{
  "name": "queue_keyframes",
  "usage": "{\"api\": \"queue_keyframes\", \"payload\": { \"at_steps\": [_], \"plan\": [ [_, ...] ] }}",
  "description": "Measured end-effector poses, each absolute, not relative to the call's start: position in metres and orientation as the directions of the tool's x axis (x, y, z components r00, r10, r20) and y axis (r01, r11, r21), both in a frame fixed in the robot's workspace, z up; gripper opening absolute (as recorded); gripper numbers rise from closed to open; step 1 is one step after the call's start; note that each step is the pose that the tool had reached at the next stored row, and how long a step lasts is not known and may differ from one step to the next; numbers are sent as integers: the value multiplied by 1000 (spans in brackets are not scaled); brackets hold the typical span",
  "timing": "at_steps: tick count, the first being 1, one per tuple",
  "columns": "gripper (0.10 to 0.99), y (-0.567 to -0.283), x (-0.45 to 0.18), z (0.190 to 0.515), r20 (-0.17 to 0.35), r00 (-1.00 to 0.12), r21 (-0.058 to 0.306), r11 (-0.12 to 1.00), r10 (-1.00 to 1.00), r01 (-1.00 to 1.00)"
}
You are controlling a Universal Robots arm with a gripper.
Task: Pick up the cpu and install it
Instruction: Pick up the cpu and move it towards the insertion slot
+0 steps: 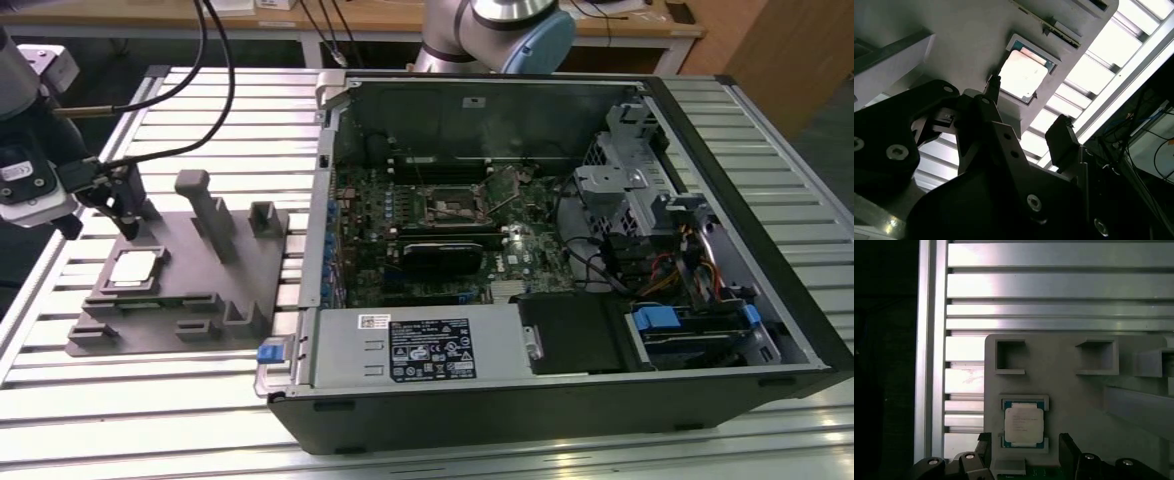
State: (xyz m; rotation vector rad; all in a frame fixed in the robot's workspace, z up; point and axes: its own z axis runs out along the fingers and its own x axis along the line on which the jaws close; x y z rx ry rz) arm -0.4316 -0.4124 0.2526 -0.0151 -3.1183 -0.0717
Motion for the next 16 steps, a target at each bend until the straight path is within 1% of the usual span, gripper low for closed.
{"api": "queue_keyframes", "payload": {
  "at_steps": [9,16],
  "plan": [
    [647,-412,-432,249,22,-1000,46,999,9,10],
    [647,-412,-432,241,22,-1000,46,999,9,10]
  ]
}}
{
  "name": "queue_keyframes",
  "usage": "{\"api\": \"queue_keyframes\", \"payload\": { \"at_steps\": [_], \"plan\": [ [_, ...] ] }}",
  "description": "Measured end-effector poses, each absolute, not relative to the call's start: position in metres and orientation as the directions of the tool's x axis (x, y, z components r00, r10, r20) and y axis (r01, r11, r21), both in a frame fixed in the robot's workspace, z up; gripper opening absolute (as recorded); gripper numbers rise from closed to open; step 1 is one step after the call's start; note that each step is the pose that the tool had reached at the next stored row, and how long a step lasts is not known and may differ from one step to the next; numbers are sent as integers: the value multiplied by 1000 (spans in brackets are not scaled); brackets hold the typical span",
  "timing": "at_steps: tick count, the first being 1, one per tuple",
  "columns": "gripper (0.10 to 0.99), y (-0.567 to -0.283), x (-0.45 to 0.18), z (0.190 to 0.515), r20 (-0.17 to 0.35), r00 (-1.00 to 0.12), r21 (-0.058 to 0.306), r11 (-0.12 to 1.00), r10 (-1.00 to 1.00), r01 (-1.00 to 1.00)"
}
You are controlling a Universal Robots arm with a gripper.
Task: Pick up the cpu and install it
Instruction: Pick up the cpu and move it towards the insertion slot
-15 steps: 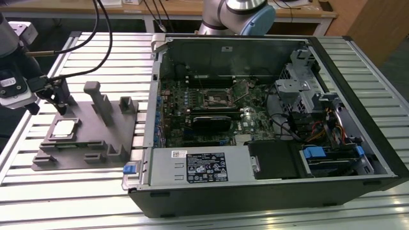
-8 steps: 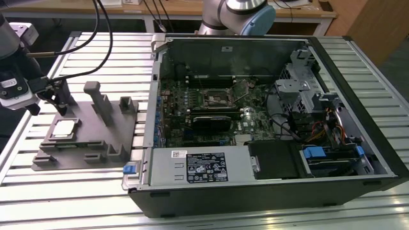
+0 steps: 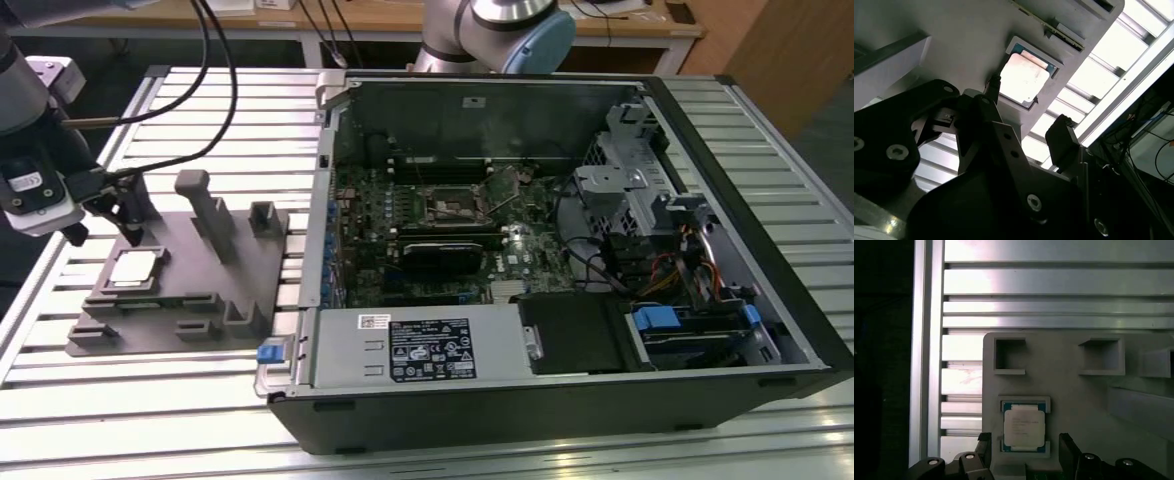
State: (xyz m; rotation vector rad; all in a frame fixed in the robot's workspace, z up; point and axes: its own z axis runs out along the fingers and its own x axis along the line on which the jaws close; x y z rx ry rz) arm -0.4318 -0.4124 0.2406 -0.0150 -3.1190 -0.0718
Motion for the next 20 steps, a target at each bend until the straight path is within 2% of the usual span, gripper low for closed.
{"api": "queue_keyframes", "payload": {
  "at_steps": [20],
  "plan": [
    [655,-412,-432,220,21,-1000,44,999,9,10]
  ]
}}
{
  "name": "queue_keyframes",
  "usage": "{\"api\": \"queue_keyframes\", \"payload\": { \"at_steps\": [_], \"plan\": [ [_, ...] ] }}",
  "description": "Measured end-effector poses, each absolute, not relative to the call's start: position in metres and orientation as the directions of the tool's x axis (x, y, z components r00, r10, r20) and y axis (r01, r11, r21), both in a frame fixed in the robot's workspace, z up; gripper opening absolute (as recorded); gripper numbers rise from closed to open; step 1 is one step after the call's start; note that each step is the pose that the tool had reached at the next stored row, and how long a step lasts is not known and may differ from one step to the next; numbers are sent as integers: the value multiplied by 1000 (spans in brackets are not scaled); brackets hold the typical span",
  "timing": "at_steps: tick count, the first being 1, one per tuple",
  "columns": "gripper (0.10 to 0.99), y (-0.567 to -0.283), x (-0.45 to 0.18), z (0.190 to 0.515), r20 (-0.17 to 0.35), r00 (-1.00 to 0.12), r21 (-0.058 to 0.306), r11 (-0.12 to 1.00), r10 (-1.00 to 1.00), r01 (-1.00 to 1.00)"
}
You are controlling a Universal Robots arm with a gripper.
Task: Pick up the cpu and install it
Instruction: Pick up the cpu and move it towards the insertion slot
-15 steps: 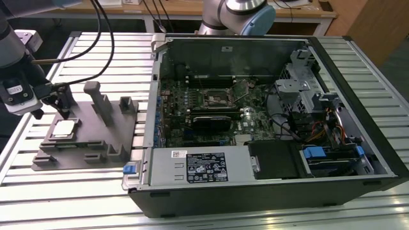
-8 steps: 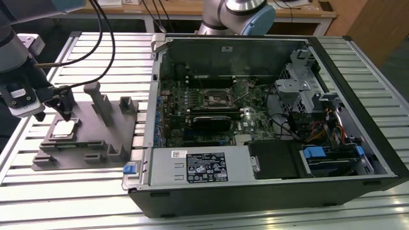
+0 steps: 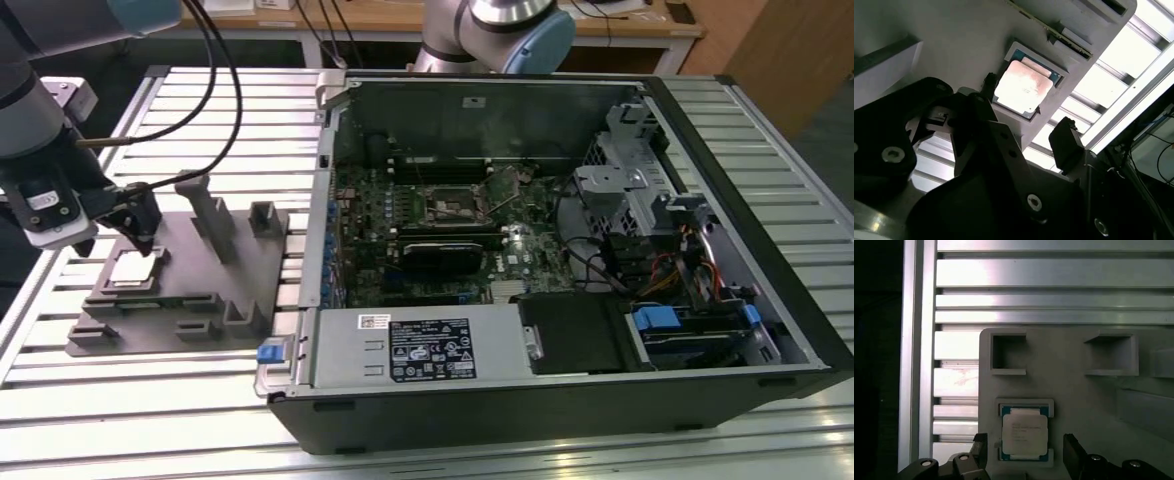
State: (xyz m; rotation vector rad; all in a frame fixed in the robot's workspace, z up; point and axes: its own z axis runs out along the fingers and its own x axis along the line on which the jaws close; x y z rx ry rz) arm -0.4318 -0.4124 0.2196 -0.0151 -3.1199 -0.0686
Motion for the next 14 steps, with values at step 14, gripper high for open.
{"api": "queue_keyframes", "payload": {
  "at_steps": [14],
  "plan": [
    [718,-412,-432,197,19,-1000,44,999,9,10]
  ]
}}
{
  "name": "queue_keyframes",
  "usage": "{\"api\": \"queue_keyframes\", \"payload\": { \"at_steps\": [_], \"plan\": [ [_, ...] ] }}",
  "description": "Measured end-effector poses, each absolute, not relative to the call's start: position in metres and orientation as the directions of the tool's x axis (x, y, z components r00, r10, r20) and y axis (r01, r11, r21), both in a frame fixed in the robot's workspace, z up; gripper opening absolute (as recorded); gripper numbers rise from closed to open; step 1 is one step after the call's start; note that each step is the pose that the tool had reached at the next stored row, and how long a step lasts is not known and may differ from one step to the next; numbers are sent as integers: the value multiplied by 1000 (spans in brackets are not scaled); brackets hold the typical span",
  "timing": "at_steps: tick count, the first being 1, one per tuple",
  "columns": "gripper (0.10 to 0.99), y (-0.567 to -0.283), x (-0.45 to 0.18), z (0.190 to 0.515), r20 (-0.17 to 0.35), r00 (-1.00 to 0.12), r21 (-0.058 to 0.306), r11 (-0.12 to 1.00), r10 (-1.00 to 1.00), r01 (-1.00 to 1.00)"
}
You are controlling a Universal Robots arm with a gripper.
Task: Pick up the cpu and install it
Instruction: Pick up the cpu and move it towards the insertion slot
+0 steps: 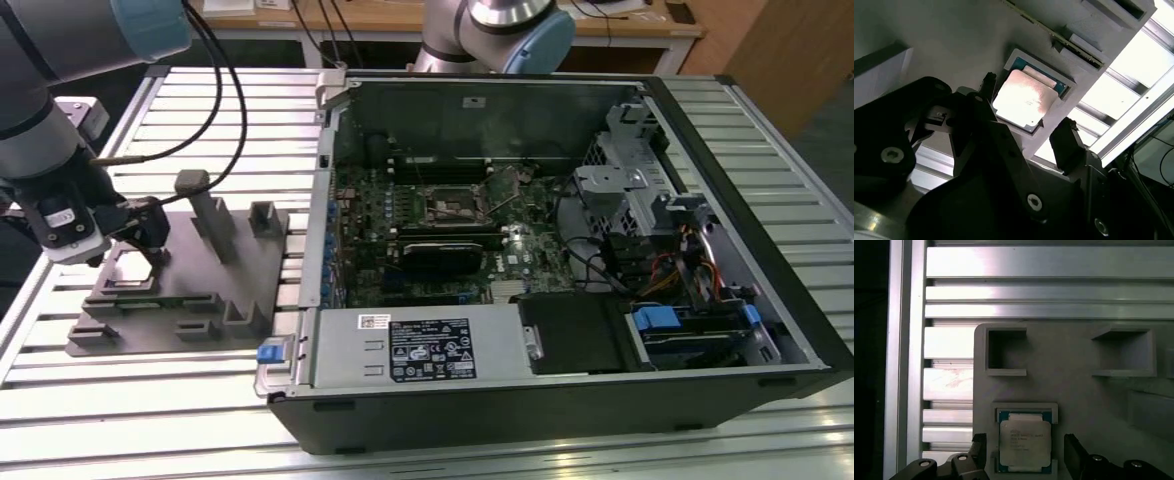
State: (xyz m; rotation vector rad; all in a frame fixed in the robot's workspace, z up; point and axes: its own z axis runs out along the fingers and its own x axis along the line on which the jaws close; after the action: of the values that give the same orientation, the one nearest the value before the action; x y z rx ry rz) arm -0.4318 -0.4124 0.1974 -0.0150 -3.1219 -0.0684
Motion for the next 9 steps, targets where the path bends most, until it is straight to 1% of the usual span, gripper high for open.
{"api": "queue_keyframes", "payload": {
  "at_steps": [9],
  "plan": [
    [718,-412,-432,189,19,-1000,44,999,9,10]
  ]
}}
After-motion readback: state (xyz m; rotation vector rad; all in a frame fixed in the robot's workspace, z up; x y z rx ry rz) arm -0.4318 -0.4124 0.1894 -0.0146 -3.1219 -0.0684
